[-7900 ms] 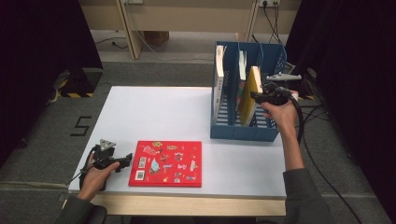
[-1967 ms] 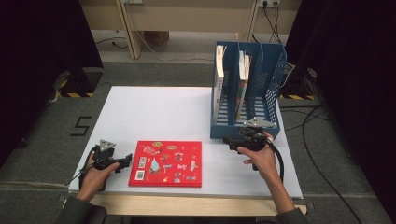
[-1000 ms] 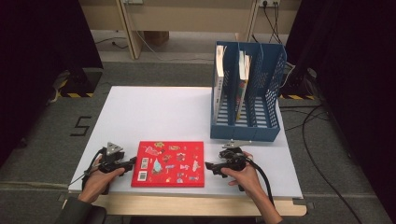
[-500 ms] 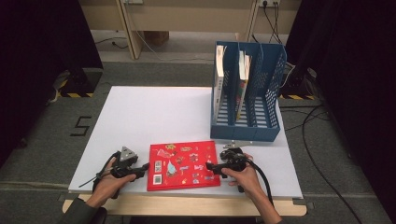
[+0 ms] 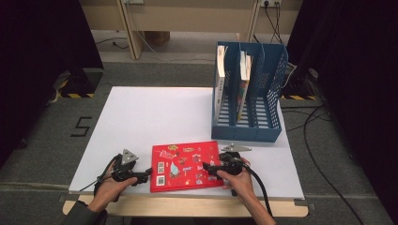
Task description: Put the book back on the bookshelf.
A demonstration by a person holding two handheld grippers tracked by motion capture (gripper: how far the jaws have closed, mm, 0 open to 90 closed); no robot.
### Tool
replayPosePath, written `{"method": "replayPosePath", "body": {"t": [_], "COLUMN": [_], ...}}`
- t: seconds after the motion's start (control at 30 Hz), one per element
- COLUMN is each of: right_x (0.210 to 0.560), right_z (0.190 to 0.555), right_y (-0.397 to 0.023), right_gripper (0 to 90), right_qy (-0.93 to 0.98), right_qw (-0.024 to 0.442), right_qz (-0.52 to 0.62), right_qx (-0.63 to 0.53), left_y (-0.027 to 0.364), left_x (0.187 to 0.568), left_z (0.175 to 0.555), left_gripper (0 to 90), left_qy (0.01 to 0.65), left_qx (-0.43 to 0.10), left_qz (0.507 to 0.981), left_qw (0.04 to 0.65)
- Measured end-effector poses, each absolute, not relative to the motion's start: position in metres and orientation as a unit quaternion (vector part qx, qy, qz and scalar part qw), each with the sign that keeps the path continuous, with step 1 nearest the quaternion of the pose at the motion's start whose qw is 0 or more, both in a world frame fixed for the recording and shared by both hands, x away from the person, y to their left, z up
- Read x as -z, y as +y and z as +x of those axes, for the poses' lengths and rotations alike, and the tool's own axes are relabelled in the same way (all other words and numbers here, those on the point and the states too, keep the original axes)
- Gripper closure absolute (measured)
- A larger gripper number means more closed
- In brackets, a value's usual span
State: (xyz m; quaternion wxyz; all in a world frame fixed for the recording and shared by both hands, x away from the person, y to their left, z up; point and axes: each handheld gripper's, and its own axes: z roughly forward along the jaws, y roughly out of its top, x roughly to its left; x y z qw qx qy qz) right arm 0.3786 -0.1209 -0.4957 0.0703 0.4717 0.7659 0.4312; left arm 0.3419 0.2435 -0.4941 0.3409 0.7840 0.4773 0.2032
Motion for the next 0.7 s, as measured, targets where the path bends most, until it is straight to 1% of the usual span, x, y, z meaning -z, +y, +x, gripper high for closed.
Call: {"method": "replayPosePath", "body": {"t": [0.03, 0.17, 0.27, 0.37, 0.47, 0.57, 0.7], "right_x": [0.496, 0.496, 0.499, 0.5, 0.498, 0.499, 0.496], "right_z": [0.378, 0.374, 0.366, 0.36, 0.363, 0.364, 0.369], "right_y": [-0.12, -0.118, -0.12, -0.118, -0.121, -0.125, -0.132], "right_gripper": [14.5, 14.2, 15.3, 15.0, 16.5, 20.6, 22.4], "right_qy": [0.766, 0.747, 0.735, 0.73, 0.71, 0.695, 0.678], "right_qw": [0.076, 0.071, 0.072, 0.085, 0.058, 0.051, 0.01], "right_qz": [0.473, 0.495, 0.501, 0.503, 0.53, 0.54, 0.557], "right_qx": [-0.43, -0.438, -0.452, -0.454, -0.461, -0.472, -0.479], "left_y": [0.244, 0.243, 0.245, 0.245, 0.244, 0.244, 0.244], "left_x": [0.494, 0.496, 0.496, 0.495, 0.496, 0.495, 0.495], "left_z": [0.342, 0.342, 0.341, 0.342, 0.34, 0.341, 0.342], "left_gripper": [17.0, 19.0, 22.7, 22.3, 22.8, 23.1, 24.1], "left_qy": [0.479, 0.479, 0.472, 0.472, 0.475, 0.474, 0.472], "left_qx": [-0.201, -0.201, -0.187, -0.185, -0.19, -0.186, -0.183], "left_qz": [0.783, 0.788, 0.794, 0.796, 0.793, 0.795, 0.797], "left_qw": [0.341, 0.331, 0.333, 0.331, 0.332, 0.328, 0.33]}}
